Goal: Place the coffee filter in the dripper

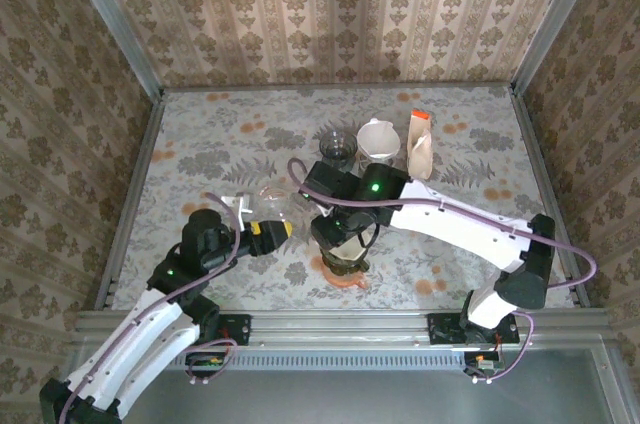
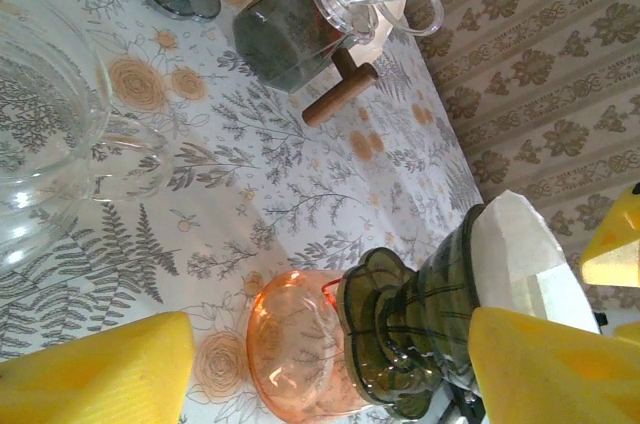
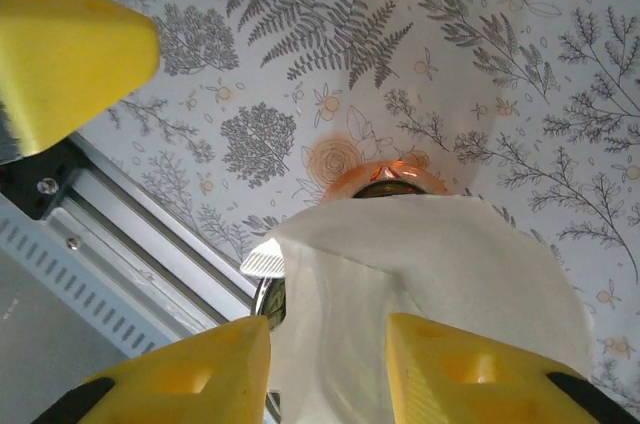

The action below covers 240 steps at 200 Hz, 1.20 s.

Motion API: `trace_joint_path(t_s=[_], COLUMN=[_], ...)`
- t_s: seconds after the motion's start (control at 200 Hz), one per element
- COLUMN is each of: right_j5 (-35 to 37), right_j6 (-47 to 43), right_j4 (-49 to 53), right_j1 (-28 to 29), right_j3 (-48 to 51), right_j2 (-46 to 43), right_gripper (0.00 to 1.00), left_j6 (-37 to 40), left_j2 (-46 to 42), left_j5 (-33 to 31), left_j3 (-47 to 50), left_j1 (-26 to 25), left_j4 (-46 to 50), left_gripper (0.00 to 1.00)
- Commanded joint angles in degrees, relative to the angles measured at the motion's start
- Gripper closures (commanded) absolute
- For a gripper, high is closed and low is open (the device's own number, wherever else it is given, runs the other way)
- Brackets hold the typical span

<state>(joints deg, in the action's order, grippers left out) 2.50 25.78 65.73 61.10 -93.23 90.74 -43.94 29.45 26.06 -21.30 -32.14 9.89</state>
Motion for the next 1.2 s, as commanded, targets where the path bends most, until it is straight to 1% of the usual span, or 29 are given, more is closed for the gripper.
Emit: trace_joint_path(t_s=[0.0, 0.08, 0.175, 0.255, 0.275, 0.34, 0.515, 0.635, 0.94, 1.195], right_j5=[0.04, 0.38, 3.39, 5.77, 6.15, 7.24, 10.67, 11.69, 14.26, 14.93], right_j6=[0.75, 0.85, 0.76, 1.06, 1.23, 1.77, 1.91, 1.55, 1.69, 2.26], right_j4=[-1.07, -1.82, -2.25, -3.66, -4.24, -6.25, -9.92, -10.36, -11.15, -11.92], right_j1=[-0.28, -0.28, -0.30, -0.43, -0.50, -0.88, -0.90, -0.90, -0.90, -0.93], right_j3=[1.59, 2.23, 3.28, 6.22, 7.06, 10.79, 18.51, 21.16, 24.68, 26.30], right_j2=[-3.19, -4.90, -7.86, -10.64, -12.73, -15.66, -19.72, -20.42, -23.50, -24.27], right_gripper=[0.54, 0.49, 0.44, 0.40, 0.39, 0.37, 0.34, 0.33, 0.31, 0.31], left_j6=[0.57, 1.46, 4.12, 7.35, 8.04, 9.78, 13.72, 13.92, 14.06, 13.37], left_j2=[1.31, 2.67, 4.98, 7.90, 8.80, 11.88, 19.22, 20.91, 25.19, 25.65], left_j5=[2.73, 3.19, 2.24, -0.22, -0.93, -2.80, -9.40, -11.22, -13.88, -13.58], left_j3=[-4.31, -6.46, -10.43, -14.24, -15.12, -17.50, -22.59, -23.56, -25.12, -25.18], left_j1=[0.11, -0.89, -3.61, -7.00, -7.86, -10.64, -16.67, -18.50, -22.23, -24.05], left_j4=[-0.93, -0.93, 1.49, 5.18, 5.93, 8.00, 13.61, 13.84, 16.04, 17.42], left_gripper=[0.29, 0.29, 0.29, 0.29, 0.29, 0.29, 0.31, 0.31, 0.37, 0.38])
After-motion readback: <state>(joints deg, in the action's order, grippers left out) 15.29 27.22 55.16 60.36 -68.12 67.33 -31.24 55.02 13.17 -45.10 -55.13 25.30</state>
